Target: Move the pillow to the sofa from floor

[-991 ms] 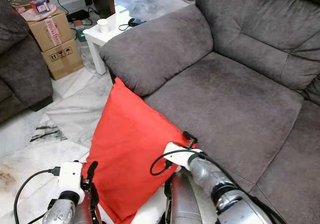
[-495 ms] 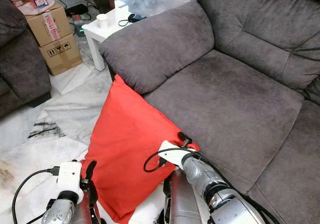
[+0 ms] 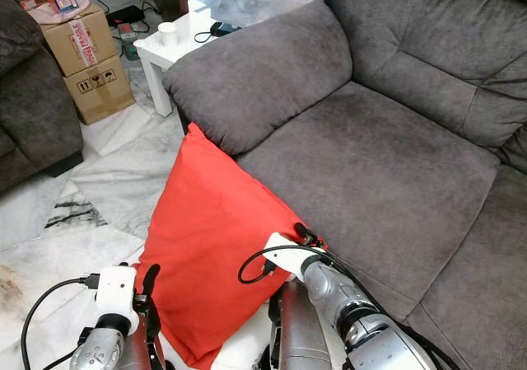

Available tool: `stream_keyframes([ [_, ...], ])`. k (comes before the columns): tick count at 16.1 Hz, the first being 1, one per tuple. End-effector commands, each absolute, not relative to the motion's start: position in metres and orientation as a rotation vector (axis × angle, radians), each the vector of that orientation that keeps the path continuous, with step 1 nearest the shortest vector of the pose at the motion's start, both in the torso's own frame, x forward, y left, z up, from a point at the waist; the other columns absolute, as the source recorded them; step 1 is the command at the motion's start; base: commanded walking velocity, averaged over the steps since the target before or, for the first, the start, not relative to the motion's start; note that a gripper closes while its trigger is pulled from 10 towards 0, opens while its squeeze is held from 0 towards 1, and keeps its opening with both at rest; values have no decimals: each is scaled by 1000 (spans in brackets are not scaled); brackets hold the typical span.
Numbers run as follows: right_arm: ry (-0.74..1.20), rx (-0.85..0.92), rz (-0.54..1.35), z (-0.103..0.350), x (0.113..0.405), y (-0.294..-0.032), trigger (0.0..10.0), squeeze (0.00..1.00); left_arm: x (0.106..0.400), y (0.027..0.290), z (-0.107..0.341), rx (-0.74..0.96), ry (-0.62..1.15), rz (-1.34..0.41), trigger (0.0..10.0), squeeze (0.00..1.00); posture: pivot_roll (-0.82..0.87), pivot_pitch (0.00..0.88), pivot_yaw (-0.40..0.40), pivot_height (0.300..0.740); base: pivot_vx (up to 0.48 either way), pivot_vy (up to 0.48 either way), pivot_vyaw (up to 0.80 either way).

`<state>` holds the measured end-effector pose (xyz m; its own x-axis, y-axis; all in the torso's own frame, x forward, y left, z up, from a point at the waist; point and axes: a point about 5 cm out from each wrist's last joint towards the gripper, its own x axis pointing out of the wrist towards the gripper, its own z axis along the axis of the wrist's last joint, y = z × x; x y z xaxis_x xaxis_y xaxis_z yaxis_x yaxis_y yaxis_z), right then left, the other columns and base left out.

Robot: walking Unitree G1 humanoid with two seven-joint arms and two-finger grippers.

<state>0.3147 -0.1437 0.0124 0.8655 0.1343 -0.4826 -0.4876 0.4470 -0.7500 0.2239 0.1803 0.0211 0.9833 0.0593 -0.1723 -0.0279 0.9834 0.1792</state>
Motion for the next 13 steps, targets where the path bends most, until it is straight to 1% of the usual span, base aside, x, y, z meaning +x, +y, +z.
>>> stream_keyframes([
  [1,429,-1029,389,4,307,-151,0,0,223,178,20,179,189,42,10000,0,31,189,-108,557,0,0,0],
  [13,416,-1035,383,6,308,-152,0,0,224,174,20,185,193,36,10000,0,27,188,-116,557,0,0,0],
])
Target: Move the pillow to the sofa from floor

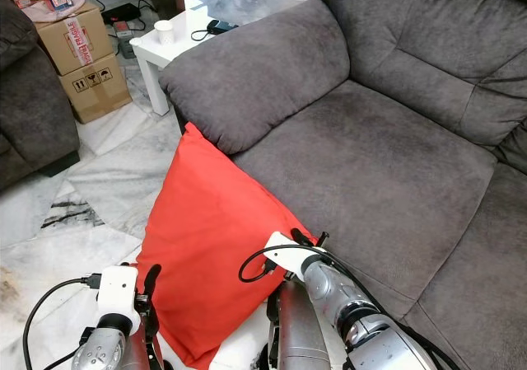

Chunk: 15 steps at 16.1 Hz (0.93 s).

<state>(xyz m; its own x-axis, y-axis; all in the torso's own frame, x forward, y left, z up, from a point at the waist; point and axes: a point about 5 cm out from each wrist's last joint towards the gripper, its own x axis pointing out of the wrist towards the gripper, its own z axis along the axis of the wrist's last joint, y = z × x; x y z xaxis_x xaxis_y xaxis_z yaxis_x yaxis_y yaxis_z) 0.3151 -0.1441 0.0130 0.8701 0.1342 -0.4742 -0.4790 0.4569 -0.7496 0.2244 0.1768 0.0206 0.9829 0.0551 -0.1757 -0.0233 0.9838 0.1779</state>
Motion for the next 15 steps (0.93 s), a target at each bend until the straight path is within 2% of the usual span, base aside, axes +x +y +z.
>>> stream_keyframes([
  [1,415,-1036,383,6,308,-152,0,0,224,174,20,185,193,36,10000,0,28,188,-116,557,0,0,0],
  [6,423,-980,359,7,309,-152,0,0,225,174,20,187,192,38,10000,0,27,184,-117,557,0,0,0],
  [9,439,-832,320,10,313,-150,0,0,226,175,20,190,189,38,10000,0,26,182,-112,557,0,0,0],
  [12,431,-536,287,18,319,-141,0,0,230,177,23,194,177,37,10000,0,27,168,-101,557,0,0,0],
  [15,384,-315,296,27,324,-134,0,0,234,178,26,199,165,28,10000,0,21,164,-88,557,0,0,0],
])
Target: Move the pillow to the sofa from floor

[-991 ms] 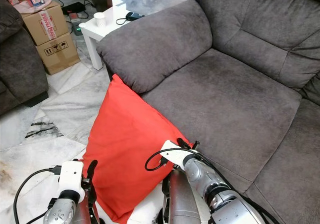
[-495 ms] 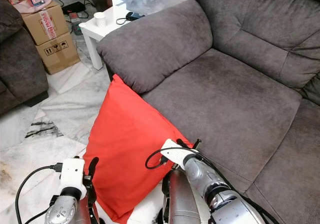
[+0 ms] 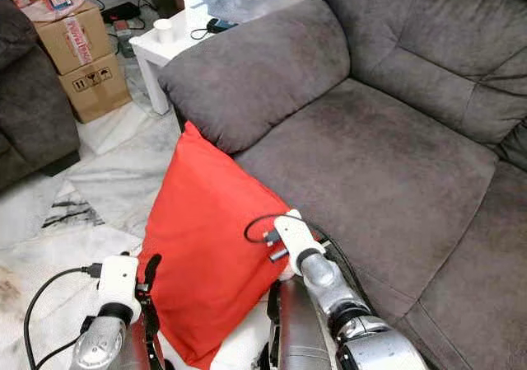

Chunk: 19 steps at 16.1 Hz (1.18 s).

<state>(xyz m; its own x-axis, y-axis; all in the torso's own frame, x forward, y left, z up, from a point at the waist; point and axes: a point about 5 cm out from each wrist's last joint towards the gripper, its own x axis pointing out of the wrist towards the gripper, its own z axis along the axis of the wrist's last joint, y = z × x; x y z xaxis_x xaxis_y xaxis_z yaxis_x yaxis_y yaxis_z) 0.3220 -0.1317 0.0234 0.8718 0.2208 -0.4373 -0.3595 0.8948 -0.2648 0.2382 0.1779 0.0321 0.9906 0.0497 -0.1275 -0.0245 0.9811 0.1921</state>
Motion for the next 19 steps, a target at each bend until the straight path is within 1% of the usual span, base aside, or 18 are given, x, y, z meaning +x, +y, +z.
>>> stream_keyframes([
  [1,353,-236,283,33,327,-136,0,0,235,179,27,200,162,27,10000,0,16,160,-81,557,0,0,0],
  [2,299,-131,269,40,330,-139,10000,0,236,179,28,198,157,28,10000,0,13,156,-73,557,0,0,0],
  [4,179,19,226,56,332,-146,10000,0,238,179,35,191,126,34,10000,0,9,151,-63,557,0,0,0],
  [6,40,35,251,77,330,-144,10000,0,245,181,49,164,68,61,10000,0,-1,149,-44,557,0,0,0],
  [8,-6,85,259,84,326,-140,10000,0,251,182,59,148,34,62,10000,0,-6,148,-27,557,0,0,0],
  [11,-8,159,271,81,319,-132,10000,0,257,177,66,150,7,36,10000,0,0,138,-16,557,0,0,0],
  [13,-21,213,239,85,318,-132,10000,0,257,176,67,141,9,28,10000,0,0,132,-13,557,0,0,0],
  [19,-14,222,231,87,322,-133,10000,0,261,178,70,142,2,22,10000,0,7,113,-12,557,0,0,0],
])
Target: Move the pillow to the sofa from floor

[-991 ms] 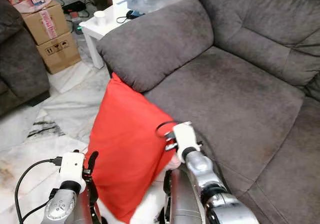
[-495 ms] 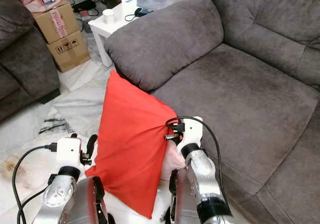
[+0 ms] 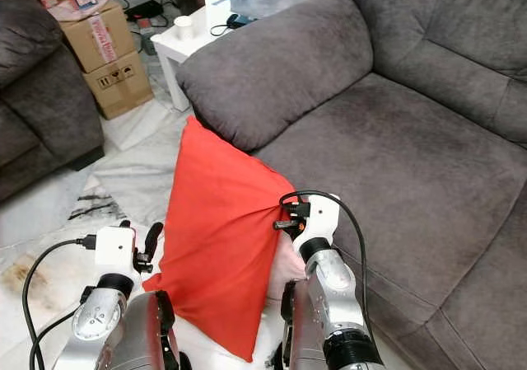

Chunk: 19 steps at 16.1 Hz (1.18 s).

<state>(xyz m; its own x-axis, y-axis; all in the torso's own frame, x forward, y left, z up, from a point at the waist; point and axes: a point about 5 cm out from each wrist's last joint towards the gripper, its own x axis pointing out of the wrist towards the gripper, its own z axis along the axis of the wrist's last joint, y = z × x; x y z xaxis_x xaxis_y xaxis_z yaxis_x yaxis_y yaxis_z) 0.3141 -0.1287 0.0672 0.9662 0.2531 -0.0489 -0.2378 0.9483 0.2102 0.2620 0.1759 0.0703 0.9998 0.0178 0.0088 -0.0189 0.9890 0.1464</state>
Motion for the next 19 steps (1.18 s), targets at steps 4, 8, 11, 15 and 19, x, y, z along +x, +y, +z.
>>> stream_keyframes([
  [4,-32,226,238,93,325,-130,10000,0,262,178,70,146,1,9,10000,0,8,98,-2,557,0,0,0],
  [8,-16,230,236,88,322,-129,10000,0,262,180,69,152,4,-2,10000,0,9,91,10,557,0,0,0],
  [11,-18,229,231,87,322,-130,10000,0,261,179,68,160,10,-14,10000,0,8,86,18,567,0,0,0],
  [15,-17,234,224,86,322,-132,10000,0,262,178,68,166,11,-26,10000,0,6,77,24,611,0,0,0],
  [19,-18,238,227,87,323,-130,10000,0,264,177,69,168,9,-31,10000,0,9,82,24,646,0,0,0],
])
